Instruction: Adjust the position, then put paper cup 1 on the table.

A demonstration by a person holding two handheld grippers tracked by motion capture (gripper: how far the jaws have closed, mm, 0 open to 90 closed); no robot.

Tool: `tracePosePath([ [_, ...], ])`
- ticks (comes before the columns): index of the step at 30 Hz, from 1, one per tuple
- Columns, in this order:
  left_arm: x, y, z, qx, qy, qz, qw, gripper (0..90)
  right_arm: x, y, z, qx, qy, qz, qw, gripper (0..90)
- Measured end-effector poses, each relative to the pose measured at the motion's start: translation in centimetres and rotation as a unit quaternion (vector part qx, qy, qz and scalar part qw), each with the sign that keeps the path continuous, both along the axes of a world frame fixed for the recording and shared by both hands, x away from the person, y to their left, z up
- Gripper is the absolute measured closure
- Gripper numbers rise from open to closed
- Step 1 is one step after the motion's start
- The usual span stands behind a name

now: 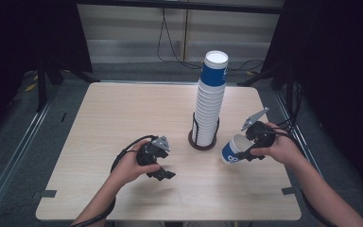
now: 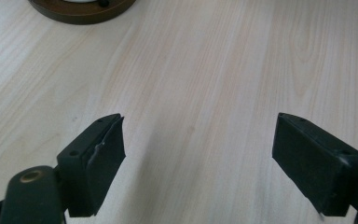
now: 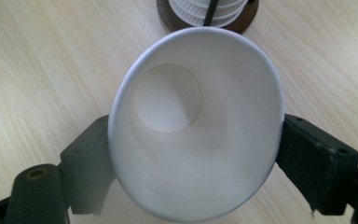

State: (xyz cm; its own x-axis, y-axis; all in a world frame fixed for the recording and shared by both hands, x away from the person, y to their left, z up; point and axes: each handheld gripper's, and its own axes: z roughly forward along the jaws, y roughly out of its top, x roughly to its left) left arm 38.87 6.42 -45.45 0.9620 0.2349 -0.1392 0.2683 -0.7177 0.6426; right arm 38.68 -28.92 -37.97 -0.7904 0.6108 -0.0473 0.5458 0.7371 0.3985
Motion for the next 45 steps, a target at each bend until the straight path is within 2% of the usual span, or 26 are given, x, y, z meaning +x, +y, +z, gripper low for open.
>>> tracePosePath([
  [4,0.1,-0.1,0.1,0.003,0.0,-0.004,1.0,16.9,0.2,-0.3,0.1,-0.005,0.001,-0.007,1.0,17.2],
  [6,0.1,-0.3,0.2,-0.004,0.002,-0.001,1.0,16.9,0.3,-0.6,0.1,-0.011,0.0,-0.01,0.9999,17.2],
  [7,0.2,-0.3,0.3,0.0,-0.002,-0.009,1.0,16.9,0.5,-0.7,0.2,-0.014,-0.003,-0.015,0.9998,17.1],
  [10,0.1,-0.4,0.3,-0.002,-0.001,-0.011,0.9999,16.9,0.7,-1.0,0.2,-0.017,-0.005,-0.02,0.9996,17.1],
  [13,0.1,-0.5,0.3,-0.007,-0.001,-0.009,0.9999,16.9,1.2,-1.1,0.4,-0.026,-0.005,-0.026,0.9993,17.0],
  [14,0.2,-0.5,0.3,-0.002,-0.001,-0.01,0.9999,16.9,1.3,-1.1,0.4,-0.029,-0.003,-0.034,0.999,16.9],
  [19,0.3,-0.6,0.1,0.001,0.002,-0.017,0.9999,16.9,2.3,-1.2,0.3,-0.053,-0.003,-0.041,0.9977,16.6],
  [23,0.3,-0.6,0.2,-0.003,0.001,-0.019,0.9998,16.9,2.7,-1.0,0.1,-0.066,-0.004,-0.046,0.9968,16.4],
  [25,0.2,-0.7,0.1,-0.004,0.003,-0.014,0.9999,16.9,2.9,-1.0,-0.1,-0.069,0.003,-0.053,0.9962,16.3],
  [28,0.3,-0.7,0.2,-0.002,-0.001,-0.021,0.9998,16.9,3.2,-1.0,-0.3,-0.072,0.0,-0.053,0.996,16.0],
  [33,0.2,-0.7,0.2,-0.005,0.0,-0.018,0.9998,16.9,3.6,-0.8,-0.6,-0.076,-0.001,-0.051,0.9958,15.7],
  [35,0.2,-0.7,0.1,-0.005,0.002,-0.019,0.9998,16.9,3.7,-0.7,-0.8,-0.084,-0.003,-0.047,0.9954,15.6],
  [39,0.2,-0.9,0.0,-0.006,0.001,-0.021,0.9998,16.9,4.0,-0.6,-1.1,-0.091,-0.006,-0.054,0.9944,15.4],
  [43,0.1,-1.1,0.0,-0.007,0.003,-0.024,0.9997,16.9,4.2,-0.5,-1.3,-0.087,-0.005,-0.058,0.9946,15.1],
  [45,0.1,-1.2,0.1,-0.004,0.003,-0.026,0.9997,16.9,4.3,-0.6,-1.5,-0.091,-0.01,-0.051,0.9945,14.9],
])
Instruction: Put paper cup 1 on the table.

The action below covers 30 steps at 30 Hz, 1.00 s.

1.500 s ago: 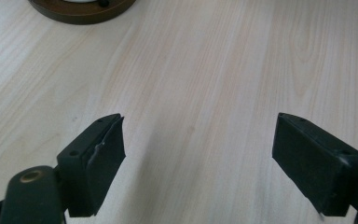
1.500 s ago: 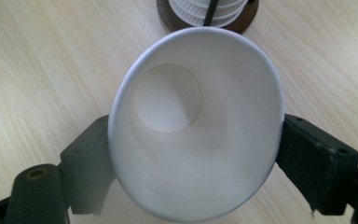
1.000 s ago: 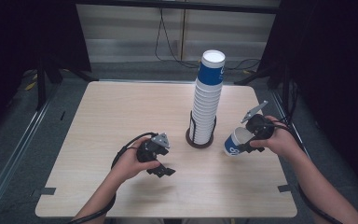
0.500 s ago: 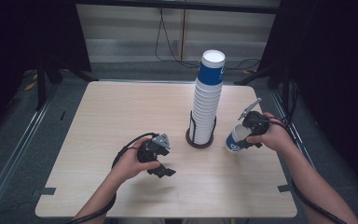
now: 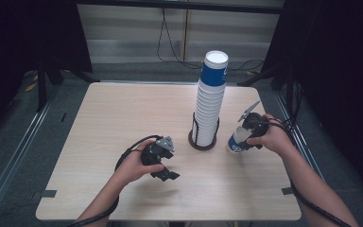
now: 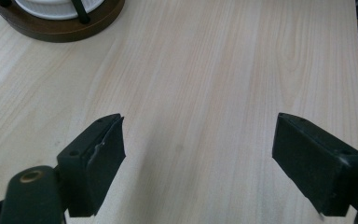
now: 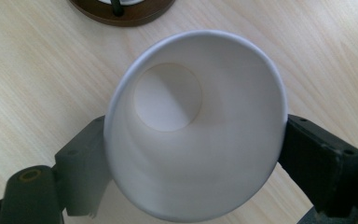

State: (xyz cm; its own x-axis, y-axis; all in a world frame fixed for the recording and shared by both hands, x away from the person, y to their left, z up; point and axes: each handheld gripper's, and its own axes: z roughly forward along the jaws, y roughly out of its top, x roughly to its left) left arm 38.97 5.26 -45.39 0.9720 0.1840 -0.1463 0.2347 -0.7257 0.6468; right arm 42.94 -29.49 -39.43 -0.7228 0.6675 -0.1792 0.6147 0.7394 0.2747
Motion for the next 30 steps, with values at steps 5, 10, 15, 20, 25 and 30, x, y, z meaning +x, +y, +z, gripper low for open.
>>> tracePosePath([
  [5,0.1,0.0,0.2,0.001,-0.004,0.004,1.0,16.9,0.2,0.0,-0.1,0.003,-0.007,-0.009,0.9999,14.7],
  [10,0.0,-0.2,0.2,0.002,-0.008,0.002,1.0,16.9,0.3,0.1,-0.5,0.001,-0.008,-0.017,0.9998,14.5],
  [15,-0.1,-0.4,0.1,-0.002,-0.004,0.005,1.0,16.9,0.5,0.0,-0.7,0.003,-0.02,-0.014,0.9997,13.9],
  [20,-0.1,-0.3,0.1,0.0,-0.004,0.005,1.0,16.9,0.4,0.1,-1.0,0.017,-0.027,-0.02,0.9993,13.4],
  [25,-0.2,-0.3,0.3,0.0,-0.006,0.004,1.0,16.9,0.2,0.6,-1.3,0.027,-0.033,-0.015,0.999,12.9],
  [30,-0.2,-0.3,0.1,0.005,-0.002,0.003,1.0,16.9,0.0,0.2,-1.5,0.042,-0.039,-0.018,0.9982,12.2],
])
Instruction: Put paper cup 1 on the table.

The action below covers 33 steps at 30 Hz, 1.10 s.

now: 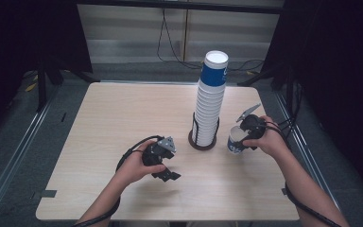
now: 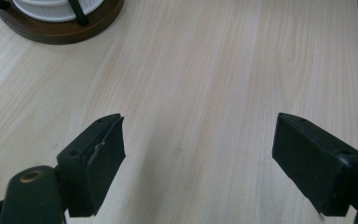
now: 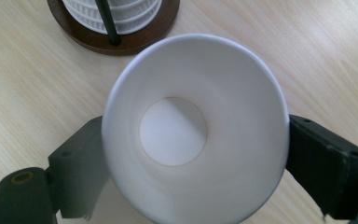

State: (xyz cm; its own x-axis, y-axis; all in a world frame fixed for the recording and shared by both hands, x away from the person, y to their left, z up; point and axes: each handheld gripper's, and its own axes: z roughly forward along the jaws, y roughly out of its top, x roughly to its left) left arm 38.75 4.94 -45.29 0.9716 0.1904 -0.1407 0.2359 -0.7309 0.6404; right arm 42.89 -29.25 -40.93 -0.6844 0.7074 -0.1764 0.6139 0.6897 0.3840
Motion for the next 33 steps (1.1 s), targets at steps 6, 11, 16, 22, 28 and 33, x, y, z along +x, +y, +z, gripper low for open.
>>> tracePosePath([
  [6,0.1,0.0,-0.1,-0.002,-0.001,0.002,1.0,16.9,-0.7,-0.8,-0.4,0.027,-0.001,-0.002,0.9996,12.1],
  [11,0.1,0.0,-0.1,-0.001,0.001,0.002,1.0,16.9,-1.5,-1.3,-0.8,0.038,0.003,-0.003,0.9993,12.2],
  [16,0.2,0.2,-0.4,-0.004,0.005,0.003,1.0,16.9,-2.4,-1.7,-0.6,0.05,0.005,0.002,0.9987,12.2],
  [22,0.1,0.5,-0.2,-0.003,0.007,0.006,1.0,16.9,-3.0,-1.8,0.1,0.046,0.018,0.008,0.9987,12.2],
  [28,0.0,0.8,0.0,-0.008,0.005,0.01,0.9999,16.9,-3.3,-1.8,0.7,0.049,0.021,0.013,0.9985,12.2],
  [33,0.0,0.8,0.1,-0.013,0.006,0.013,0.9998,16.9,-3.7,-2.2,0.9,0.053,0.019,0.014,0.9983,12.3],
])
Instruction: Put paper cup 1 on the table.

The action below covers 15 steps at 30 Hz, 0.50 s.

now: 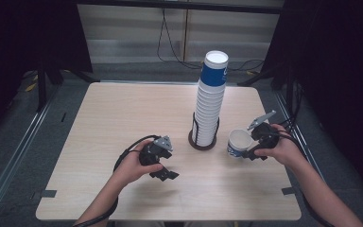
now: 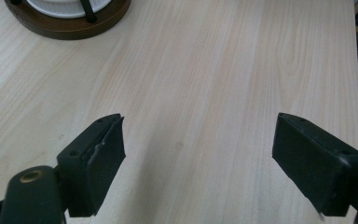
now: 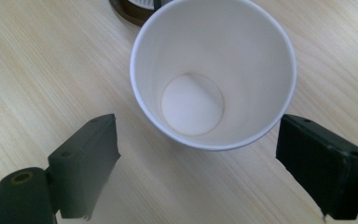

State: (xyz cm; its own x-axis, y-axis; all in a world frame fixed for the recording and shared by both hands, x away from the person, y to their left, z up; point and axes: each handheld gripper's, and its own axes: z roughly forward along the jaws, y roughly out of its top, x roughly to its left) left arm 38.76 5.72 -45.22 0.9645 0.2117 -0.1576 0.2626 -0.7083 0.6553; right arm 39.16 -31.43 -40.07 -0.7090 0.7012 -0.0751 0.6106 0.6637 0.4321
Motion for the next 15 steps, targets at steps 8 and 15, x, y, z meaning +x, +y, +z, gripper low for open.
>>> tracePosePath([
  [8,0.1,0.1,0.2,0.0,0.002,0.001,1.0,16.9,-0.7,-0.9,0.4,0.008,0.0,-0.006,1.0,12.4],
  [15,0.1,-0.1,0.7,-0.003,-0.002,0.001,1.0,16.9,-1.1,-0.6,1.8,0.007,-0.008,0.004,0.9999,12.4],
])
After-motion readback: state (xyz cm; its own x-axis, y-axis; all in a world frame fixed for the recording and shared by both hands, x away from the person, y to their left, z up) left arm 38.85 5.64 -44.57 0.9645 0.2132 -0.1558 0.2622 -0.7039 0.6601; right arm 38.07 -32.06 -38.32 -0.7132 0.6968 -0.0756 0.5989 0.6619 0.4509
